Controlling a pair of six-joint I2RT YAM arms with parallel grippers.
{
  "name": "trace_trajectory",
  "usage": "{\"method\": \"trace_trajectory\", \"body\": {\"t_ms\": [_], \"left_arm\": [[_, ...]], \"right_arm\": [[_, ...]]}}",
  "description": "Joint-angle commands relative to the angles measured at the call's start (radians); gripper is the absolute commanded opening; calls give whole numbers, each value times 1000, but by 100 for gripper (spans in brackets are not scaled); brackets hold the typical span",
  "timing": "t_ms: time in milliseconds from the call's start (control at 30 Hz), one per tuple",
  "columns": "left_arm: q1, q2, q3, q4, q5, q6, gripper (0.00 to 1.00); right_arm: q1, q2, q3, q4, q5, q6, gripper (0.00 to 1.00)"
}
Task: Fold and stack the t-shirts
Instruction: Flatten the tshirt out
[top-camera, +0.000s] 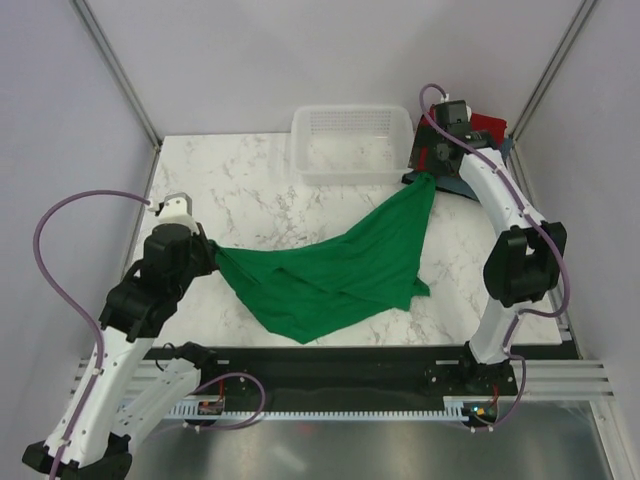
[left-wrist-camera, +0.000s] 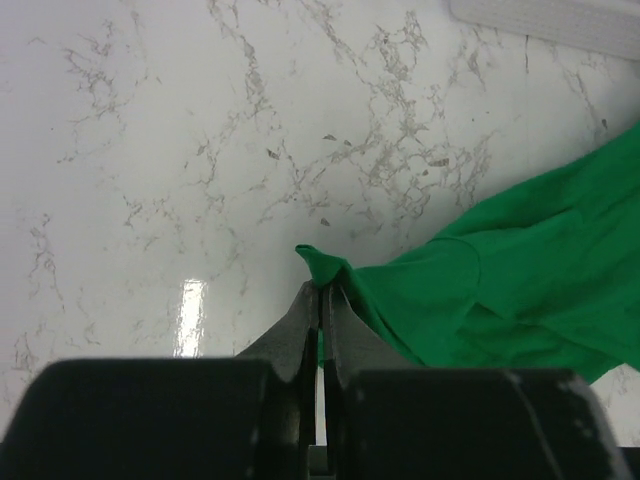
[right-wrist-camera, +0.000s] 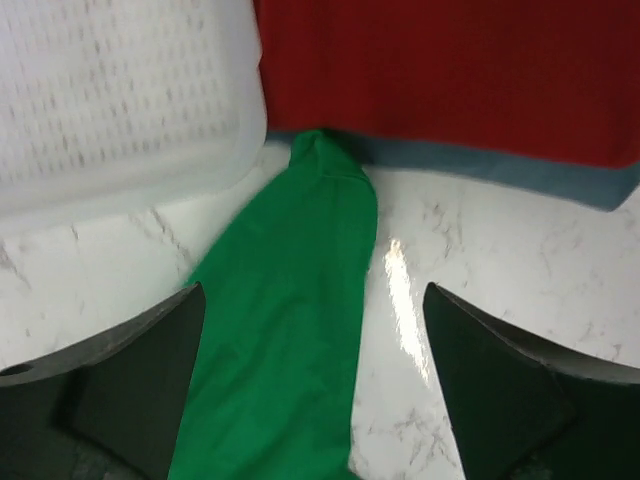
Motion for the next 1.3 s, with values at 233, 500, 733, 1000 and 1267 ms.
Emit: {"method": "trace_trajectory", "body": {"t_ms": [233, 500, 733, 1000, 1267], "left_arm": [[2, -56, -157, 90, -27, -3, 2], [2, -64, -168, 102, 5, -3, 2], [2, -82, -174, 100, 2, -8, 2], [4, -87, -177, 102, -4, -9, 2], [4, -84, -177, 102, -5, -11, 2]], "right_arm": [[176, -615, -582, 20, -95, 101, 94], [255, -918, -1173, 167, -325, 290, 57], [253, -851, -1210, 262, -367, 293, 53], [255, -748, -1236, 335, -405, 302, 53], [262, -740, -1267, 324, -402, 304, 53]]}}
